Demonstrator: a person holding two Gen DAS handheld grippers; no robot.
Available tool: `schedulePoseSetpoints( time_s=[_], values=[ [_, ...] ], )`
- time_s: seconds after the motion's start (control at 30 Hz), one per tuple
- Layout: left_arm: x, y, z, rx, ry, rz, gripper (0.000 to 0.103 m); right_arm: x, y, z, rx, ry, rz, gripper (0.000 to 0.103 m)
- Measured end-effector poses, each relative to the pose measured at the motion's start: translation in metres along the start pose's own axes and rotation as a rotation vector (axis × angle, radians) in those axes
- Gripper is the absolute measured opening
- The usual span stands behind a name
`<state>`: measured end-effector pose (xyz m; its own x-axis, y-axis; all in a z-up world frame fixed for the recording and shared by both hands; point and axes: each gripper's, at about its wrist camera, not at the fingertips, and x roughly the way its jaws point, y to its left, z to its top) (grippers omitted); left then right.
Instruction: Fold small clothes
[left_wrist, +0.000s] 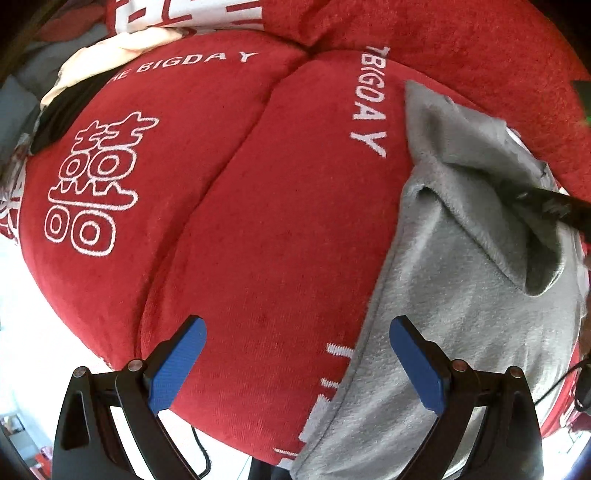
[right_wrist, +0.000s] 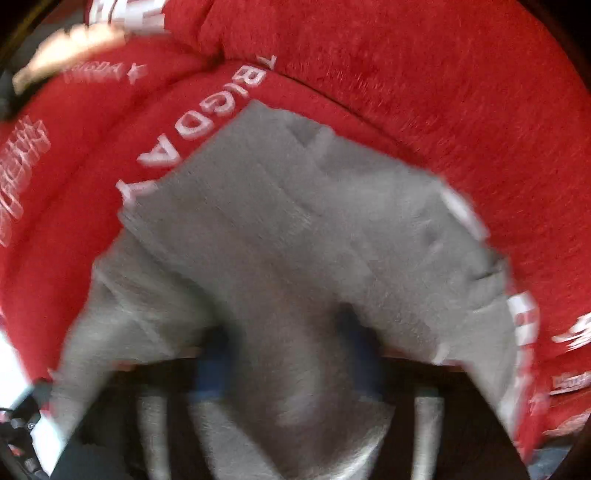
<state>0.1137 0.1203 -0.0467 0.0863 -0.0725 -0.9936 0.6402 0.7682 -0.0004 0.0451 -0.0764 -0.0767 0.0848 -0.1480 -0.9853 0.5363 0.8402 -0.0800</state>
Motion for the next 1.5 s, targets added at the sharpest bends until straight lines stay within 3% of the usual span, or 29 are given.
schedulePoseSetpoints(
  time_s=[0.13, 0.27, 0.3, 0.33, 0.4, 0.53, 0.7, 0.97, 1.0, 1.07, 1.13, 1.17, 1.27, 1.3, 1.37, 1.4, 1.43, 1.47, 1.5],
  values=[
    [-0.007, -0.02, 0.017, 0.064, -0.041, -0.018, 0.1, -0.048, -0.079, -0.021, 0.33, -0.18, 0.184, 0.011],
    [-0.014, -0.036, 0.043, 0.102, -0.088, -0.058, 0.1, -0.066, -0.162, -0.077, 0.629, -0.25, 0.194, 0.013],
    [-0.014, -0.04, 0.052, 0.108, -0.098, -0.067, 0.1, -0.062, -0.18, -0.094, 0.7, -0.238, 0.203, 0.02],
    [-0.013, -0.044, 0.062, 0.115, -0.107, -0.073, 0.1, -0.053, -0.197, -0.112, 0.773, -0.195, 0.23, 0.046],
    [-0.012, -0.052, 0.078, 0.129, -0.118, -0.077, 0.1, -0.038, -0.216, -0.141, 0.873, -0.121, 0.273, 0.084],
    [-0.006, -0.066, 0.118, 0.169, -0.14, -0.081, 0.1, -0.034, -0.224, -0.183, 0.939, -0.092, 0.366, 0.083],
    [0.015, -0.085, 0.167, 0.194, -0.115, -0.107, 0.1, -0.027, -0.218, -0.204, 1.034, -0.073, 0.508, 0.083],
    [0.048, -0.116, 0.203, 0.213, -0.04, -0.146, 0.099, -0.019, -0.215, -0.207, 1.05, -0.065, 0.537, 0.083],
    [0.053, -0.118, 0.206, 0.205, -0.024, -0.15, 0.096, -0.019, -0.214, -0.207, 1.038, -0.062, 0.535, 0.083],
    [0.065, -0.122, 0.211, 0.193, 0.022, -0.148, 0.063, -0.02, -0.215, -0.206, 1.023, -0.059, 0.53, 0.083],
    [0.073, -0.123, 0.215, 0.167, 0.053, -0.168, 0.053, -0.017, -0.217, -0.204, 1.032, -0.063, 0.531, 0.083],
    [0.072, -0.124, 0.215, 0.167, 0.038, -0.175, 0.038, -0.016, -0.218, -0.204, 1.044, -0.073, 0.531, 0.083],
    [0.066, -0.132, 0.214, 0.225, 0.015, -0.17, 0.016, -0.015, -0.226, -0.209, 1.112, -0.127, 0.532, 0.083],
    [0.065, -0.133, 0.213, 0.235, 0.01, -0.169, 0.016, -0.015, -0.229, -0.212, 1.138, -0.142, 0.535, 0.083],
    [0.06, -0.13, 0.214, 0.222, -0.01, -0.18, 0.014, -0.013, -0.233, -0.215, 1.199, -0.165, 0.543, 0.082],
    [0.057, -0.124, 0.215, 0.199, -0.022, -0.196, 0.013, -0.012, -0.234, -0.215, 1.22, -0.169, 0.541, 0.07],
    [0.054, -0.119, 0.215, 0.18, -0.03, -0.21, 0.013, -0.01, -0.235, -0.213, 1.228, -0.162, 0.536, 0.026],
    [0.051, -0.112, 0.215, 0.158, -0.04, -0.223, 0.013, -0.008, -0.237, -0.209, 1.222, -0.154, 0.557, 0.006],
    [0.048, -0.107, 0.214, 0.146, -0.047, -0.232, 0.013, -0.009, -0.238, -0.203, 1.21, -0.17, 0.581, 0.008]
  ],
)
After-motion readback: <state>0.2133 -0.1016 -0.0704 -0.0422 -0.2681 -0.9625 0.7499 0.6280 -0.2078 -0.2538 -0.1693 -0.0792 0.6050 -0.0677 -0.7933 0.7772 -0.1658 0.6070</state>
